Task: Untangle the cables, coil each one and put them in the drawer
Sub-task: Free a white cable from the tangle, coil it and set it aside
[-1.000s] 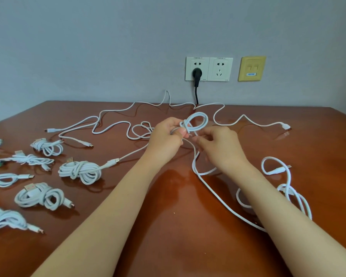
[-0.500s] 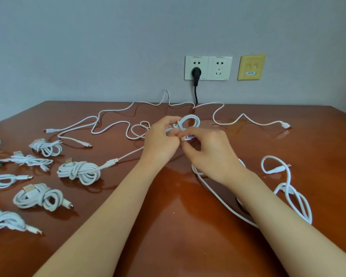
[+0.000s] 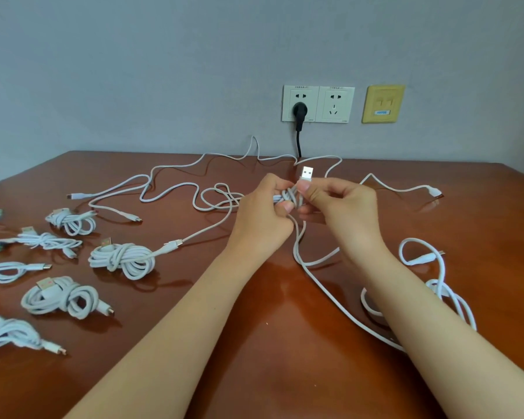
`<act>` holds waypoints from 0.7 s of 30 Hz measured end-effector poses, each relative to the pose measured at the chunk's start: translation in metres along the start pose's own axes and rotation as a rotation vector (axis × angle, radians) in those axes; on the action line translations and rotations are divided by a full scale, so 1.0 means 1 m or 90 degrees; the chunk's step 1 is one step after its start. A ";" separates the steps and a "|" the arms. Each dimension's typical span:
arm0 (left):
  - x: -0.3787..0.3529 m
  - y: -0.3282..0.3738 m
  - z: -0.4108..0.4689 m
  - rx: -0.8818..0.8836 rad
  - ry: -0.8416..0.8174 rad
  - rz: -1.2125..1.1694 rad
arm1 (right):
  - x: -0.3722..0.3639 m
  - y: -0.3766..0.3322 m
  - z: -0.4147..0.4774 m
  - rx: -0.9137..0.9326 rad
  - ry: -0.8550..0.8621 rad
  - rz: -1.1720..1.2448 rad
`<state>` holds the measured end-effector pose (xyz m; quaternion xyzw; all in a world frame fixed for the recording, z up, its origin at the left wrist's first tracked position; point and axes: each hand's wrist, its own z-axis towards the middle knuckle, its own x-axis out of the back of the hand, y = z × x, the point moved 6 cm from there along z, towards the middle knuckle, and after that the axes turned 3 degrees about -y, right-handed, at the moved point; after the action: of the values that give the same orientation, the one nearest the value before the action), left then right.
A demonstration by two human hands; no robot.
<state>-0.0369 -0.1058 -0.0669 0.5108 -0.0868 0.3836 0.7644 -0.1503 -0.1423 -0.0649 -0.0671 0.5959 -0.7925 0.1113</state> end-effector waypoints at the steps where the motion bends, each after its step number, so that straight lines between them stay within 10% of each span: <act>1: 0.000 0.002 -0.001 -0.018 0.001 0.015 | 0.002 0.001 0.000 -0.016 0.014 0.024; 9: 0.002 0.023 -0.010 -0.155 0.017 0.197 | 0.003 0.014 -0.002 -0.146 0.016 0.179; 21: -0.009 0.010 -0.005 -0.068 -0.022 -0.065 | 0.003 0.014 -0.002 -0.128 0.007 0.193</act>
<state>-0.0516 -0.1040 -0.0670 0.4794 -0.0945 0.3301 0.8076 -0.1525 -0.1452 -0.0792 0.0171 0.6761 -0.7033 0.2190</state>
